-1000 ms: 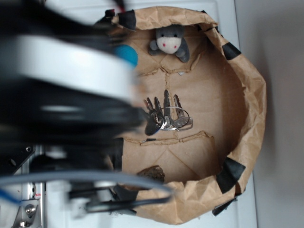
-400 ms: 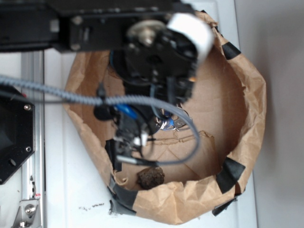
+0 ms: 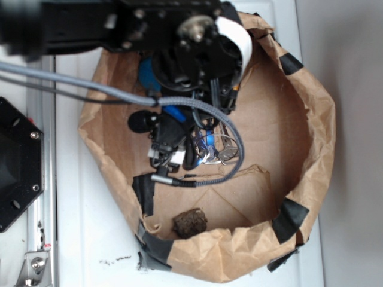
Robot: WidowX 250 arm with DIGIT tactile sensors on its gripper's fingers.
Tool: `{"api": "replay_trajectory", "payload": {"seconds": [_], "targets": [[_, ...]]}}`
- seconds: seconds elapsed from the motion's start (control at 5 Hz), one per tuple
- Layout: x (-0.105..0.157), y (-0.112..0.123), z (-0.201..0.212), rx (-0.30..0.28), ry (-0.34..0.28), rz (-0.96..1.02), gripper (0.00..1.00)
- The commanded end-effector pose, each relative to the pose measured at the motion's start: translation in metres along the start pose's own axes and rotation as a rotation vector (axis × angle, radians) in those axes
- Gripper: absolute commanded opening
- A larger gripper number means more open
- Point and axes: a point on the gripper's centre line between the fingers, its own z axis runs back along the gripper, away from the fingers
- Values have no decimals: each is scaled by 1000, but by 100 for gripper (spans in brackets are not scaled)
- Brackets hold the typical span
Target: Grab the silver keys.
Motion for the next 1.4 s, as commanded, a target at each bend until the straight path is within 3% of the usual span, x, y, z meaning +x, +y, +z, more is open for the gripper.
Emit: {"api": "replay_trajectory", "payload": {"seconds": [0.0, 1.2], "targets": [[15, 11, 1, -35, -54, -10, 100], [21, 14, 1, -43, -64, -11, 100]]}}
